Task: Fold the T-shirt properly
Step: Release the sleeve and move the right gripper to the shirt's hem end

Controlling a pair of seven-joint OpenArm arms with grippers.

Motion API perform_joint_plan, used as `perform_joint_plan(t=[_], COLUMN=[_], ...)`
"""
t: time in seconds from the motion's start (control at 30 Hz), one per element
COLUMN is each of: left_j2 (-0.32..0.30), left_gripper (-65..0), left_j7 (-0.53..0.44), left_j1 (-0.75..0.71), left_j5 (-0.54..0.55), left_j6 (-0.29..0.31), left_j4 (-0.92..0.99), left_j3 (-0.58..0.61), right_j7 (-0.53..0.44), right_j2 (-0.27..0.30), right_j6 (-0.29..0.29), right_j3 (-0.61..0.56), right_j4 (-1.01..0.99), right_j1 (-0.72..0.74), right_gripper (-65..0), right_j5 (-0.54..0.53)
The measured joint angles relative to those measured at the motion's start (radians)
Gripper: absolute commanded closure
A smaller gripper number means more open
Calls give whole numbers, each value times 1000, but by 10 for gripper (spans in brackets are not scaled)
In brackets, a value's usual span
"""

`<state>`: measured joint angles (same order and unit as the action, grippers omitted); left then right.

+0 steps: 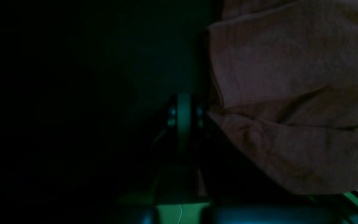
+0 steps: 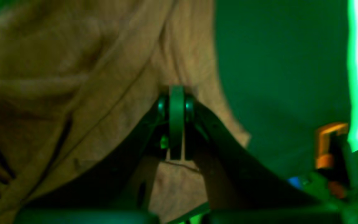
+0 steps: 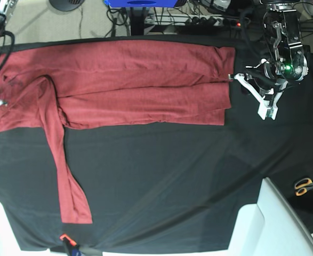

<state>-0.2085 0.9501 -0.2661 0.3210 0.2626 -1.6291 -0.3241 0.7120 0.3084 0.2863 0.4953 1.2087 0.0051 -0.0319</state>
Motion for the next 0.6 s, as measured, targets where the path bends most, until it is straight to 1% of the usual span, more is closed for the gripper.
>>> perform_joint_plan(t=[0.07,0.17,0.23,0.47,0.6], left_j2=[0,0,0,0,0], left_gripper=[0,0,0,0,0], left_j7=[0,0,0,0,0], left_j1=[0,0,0,0,0], left_j5=[0,0,0,0,0], left_j6=[0,0,0,0,0], left_j4=[1,1,1,1,1], left_j3=[0,0,0,0,0], right_j7=[44,53,63,62,51], right_j2=[-32,-77,-101,-131,-123], right_j6=[-7,12,10,8,8], right_j3=[-24,-82,-100,-103,-101], right_j4=[68,94,94,88,-2], right_j1=[-6,-11,-12,-16,-11], right_gripper=[-3,-3,-3,-3,-3], right_j5=[8,-19,-16,-10,-9])
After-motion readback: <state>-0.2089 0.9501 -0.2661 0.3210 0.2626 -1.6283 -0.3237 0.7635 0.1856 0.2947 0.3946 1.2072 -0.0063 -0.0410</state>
